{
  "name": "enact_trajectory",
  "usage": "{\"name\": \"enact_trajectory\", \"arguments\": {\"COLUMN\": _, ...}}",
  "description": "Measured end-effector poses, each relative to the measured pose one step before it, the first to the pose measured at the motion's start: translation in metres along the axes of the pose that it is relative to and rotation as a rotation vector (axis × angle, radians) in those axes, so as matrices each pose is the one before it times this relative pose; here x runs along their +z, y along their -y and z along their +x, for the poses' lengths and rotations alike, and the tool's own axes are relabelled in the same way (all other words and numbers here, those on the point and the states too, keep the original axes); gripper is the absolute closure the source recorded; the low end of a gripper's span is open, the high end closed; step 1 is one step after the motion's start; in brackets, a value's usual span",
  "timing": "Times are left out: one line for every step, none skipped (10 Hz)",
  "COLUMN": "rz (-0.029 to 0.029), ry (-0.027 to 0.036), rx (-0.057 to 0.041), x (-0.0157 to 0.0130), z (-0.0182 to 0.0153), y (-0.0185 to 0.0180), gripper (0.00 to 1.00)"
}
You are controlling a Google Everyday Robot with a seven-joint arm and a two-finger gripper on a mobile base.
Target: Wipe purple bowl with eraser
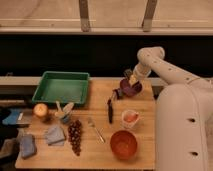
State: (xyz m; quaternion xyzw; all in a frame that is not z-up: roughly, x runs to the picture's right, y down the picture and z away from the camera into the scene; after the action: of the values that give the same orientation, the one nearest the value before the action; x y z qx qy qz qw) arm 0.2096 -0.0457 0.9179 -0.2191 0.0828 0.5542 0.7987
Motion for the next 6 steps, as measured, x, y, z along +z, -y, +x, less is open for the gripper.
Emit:
{"name": "enact_trajectory", "arguments": {"rz": -0.00967, "ry": 0.00323, "rx": -0.0212, "x": -0.00288, "z": 0.00186, "y": -0.01196, "gripper": 0.91}}
{"name": "enact_trajectory", "arguments": {"rz": -0.00955, "ry": -0.00056, "rx": -0.01468, "x": -0.00162, "z": 0.00585, "y": -0.01095, "gripper": 0.91}}
{"name": "enact_trajectory", "arguments": {"rz": -0.00745, "ry": -0.00153, "rx": 0.00169, "x": -0.00359, "z": 0.00954, "y": -0.00864, "gripper": 0.91}}
{"name": "enact_trajectory", "arguments": {"rz": 0.00515, "ry": -0.00667, "rx": 0.00721, "x": -0.00319, "z": 0.01318, "y": -0.00027, "gripper": 0.91}}
{"name": "enact_trajectory", "arguments": {"rz": 0.00635, "ry": -0.00262, "rx": 0.01461, "x": -0.00473, "z": 0.01071, "y": 0.00455, "gripper": 0.91}}
{"name": "enact_trajectory", "arguments": {"rz": 0.01364, "ry": -0.00521, "rx": 0.02189, "x": -0.00361, "z": 0.01244, "y": 0.01172, "gripper": 0.91}}
